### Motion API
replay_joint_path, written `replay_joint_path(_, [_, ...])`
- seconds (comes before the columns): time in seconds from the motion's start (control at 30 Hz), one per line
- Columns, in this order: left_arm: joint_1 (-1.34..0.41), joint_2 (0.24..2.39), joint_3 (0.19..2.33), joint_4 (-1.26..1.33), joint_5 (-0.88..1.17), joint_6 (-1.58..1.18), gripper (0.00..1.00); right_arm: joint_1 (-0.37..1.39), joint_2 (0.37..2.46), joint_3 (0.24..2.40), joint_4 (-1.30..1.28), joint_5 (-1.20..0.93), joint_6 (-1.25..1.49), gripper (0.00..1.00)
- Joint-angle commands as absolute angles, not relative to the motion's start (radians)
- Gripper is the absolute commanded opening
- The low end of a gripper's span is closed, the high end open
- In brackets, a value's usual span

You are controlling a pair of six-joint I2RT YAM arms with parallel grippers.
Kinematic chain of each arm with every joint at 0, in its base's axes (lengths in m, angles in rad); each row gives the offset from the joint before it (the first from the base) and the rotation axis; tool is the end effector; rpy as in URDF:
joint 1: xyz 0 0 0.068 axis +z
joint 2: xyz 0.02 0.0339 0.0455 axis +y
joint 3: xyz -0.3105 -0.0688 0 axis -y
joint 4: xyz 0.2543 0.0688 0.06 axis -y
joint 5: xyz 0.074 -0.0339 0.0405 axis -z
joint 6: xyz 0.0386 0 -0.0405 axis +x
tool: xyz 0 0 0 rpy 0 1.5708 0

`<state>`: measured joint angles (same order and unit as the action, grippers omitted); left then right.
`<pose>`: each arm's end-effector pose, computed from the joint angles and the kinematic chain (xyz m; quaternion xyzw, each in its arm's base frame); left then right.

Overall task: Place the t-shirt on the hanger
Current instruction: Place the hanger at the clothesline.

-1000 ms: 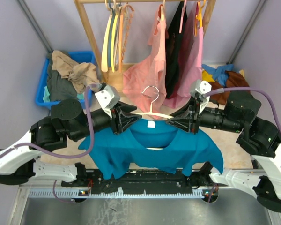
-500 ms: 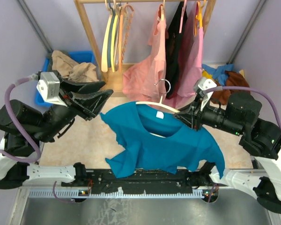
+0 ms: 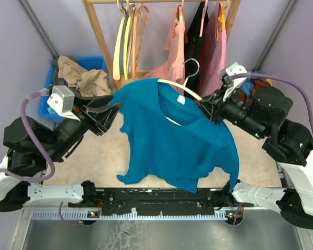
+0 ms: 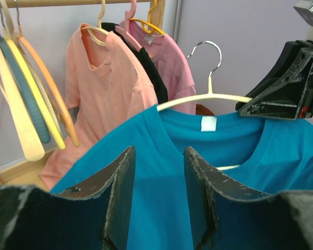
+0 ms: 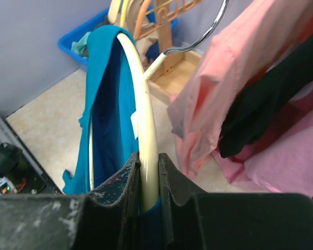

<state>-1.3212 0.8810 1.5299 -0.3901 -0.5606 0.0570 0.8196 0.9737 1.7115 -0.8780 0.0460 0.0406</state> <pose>0.0426 -0.0840 0.5818 0.2035 0.5918 -0.3138 0.7141 0.0727 0.0753 0.5700 -0.2726 0.7039 0.2576 0.6032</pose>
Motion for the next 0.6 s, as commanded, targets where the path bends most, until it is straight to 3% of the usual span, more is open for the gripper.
replay_joint_path(0.0, [-1.318,0.835,1.506,-0.402,-0.594,0.035,0.48,0.816,0.970,1.814,-0.652,0.175,0.075,0.00])
replay_joint_path(0.2, [-1.318,0.801,1.468,-0.420,-0.609,0.011,0.47,0.816,0.977,1.869,-0.591,0.314,0.074,0.00])
replay_joint_path(0.57, [-1.318,0.836,1.462,-0.438,-0.586,-0.009,0.47,0.816,0.979,1.921,-0.731,0.524,-0.034,0.00])
